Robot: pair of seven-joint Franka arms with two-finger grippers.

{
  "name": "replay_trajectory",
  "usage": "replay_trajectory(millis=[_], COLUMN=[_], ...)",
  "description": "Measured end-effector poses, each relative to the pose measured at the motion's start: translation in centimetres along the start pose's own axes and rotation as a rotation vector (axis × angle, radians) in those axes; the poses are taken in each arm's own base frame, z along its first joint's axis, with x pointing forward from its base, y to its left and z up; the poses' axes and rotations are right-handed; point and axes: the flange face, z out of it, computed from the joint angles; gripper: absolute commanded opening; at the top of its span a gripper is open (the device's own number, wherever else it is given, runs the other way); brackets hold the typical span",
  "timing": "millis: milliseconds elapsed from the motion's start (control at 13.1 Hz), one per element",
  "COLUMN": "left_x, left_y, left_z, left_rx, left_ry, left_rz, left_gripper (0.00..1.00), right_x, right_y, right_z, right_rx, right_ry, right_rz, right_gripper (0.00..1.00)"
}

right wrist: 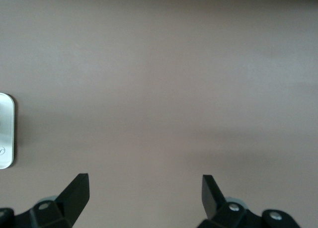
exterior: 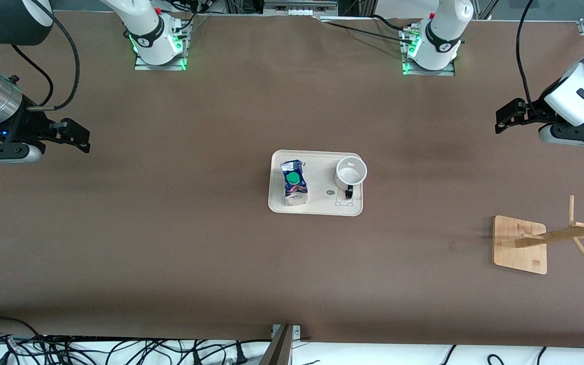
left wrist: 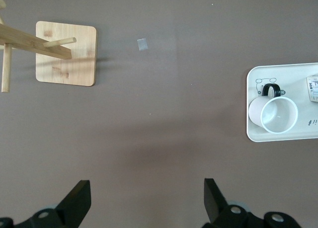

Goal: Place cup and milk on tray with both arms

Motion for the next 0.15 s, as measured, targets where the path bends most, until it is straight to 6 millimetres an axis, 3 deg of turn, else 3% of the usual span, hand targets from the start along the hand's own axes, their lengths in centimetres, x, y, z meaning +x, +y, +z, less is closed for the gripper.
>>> replay_trajectory(millis=[153], left_x=[0.01], left_y=[0.0], left_z=[0.01], left_rx=[0.0], left_ry=[0.0], left_rz=[0.0], left_gripper=[1.0], right_x=[0.11], right_y=[-0.34], right_z=[-0.68], right_rx=[0.001], right_ry=[0.014], right_rz=[-0.005], right_gripper=[1.0])
